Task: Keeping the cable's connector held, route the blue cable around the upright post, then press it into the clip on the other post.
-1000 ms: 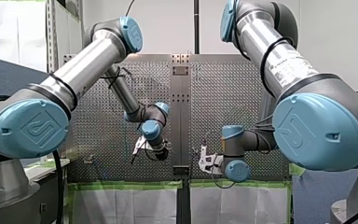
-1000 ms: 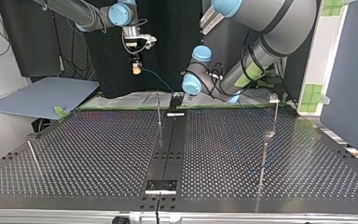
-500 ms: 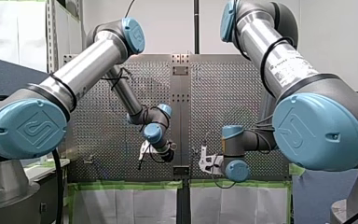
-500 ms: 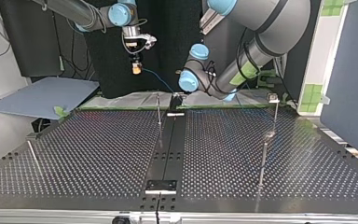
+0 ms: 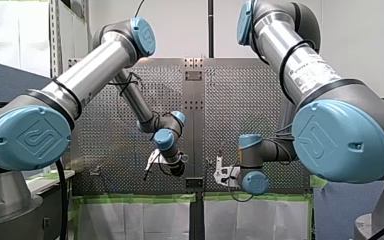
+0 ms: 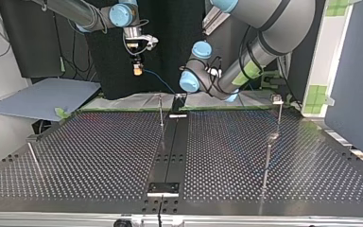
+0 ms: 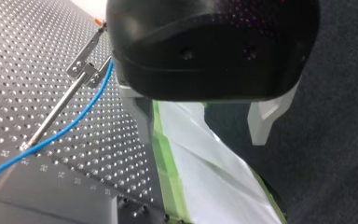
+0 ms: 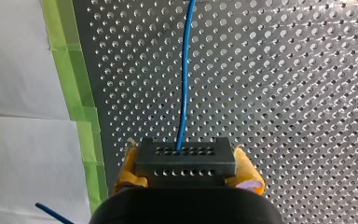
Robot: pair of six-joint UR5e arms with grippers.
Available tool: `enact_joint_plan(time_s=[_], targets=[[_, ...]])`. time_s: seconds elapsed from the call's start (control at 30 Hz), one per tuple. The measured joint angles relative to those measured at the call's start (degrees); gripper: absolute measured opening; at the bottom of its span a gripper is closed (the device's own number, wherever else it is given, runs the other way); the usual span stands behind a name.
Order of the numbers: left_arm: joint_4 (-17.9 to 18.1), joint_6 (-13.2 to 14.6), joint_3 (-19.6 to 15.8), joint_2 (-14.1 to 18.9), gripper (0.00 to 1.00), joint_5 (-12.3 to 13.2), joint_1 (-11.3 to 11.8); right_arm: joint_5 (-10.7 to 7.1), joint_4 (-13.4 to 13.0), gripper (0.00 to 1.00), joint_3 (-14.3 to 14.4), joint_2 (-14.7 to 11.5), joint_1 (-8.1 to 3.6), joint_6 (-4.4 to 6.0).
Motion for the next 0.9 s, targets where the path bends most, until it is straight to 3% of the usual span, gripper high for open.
enact_joint_plan(time_s=[0.17, 0.4, 0.57, 0.9], targets=[[0.3, -0.1, -0.3, 2.7, 0.99, -2.6, -0.1, -0.22, 0.1, 0.0, 0.0, 0.0, -0.02, -0.03], [4.0, 2.2, -0.4, 6.4, 0.99, -3.2, -0.3, -1.78, 0.2, 0.0, -0.3, 0.0, 0.47, -0.04], [4.9, 4.7, -0.4, 6.8, 0.99, -3.2, -0.5, -2.89, 0.3, 0.0, -0.6, 0.0, 0.69, 0.12], [3.5, 4.3, -0.4, 5.7, 0.99, -3.8, 0.1, -3.08, 0.4, 0.0, -0.9, 0.0, 0.76, 0.26]])
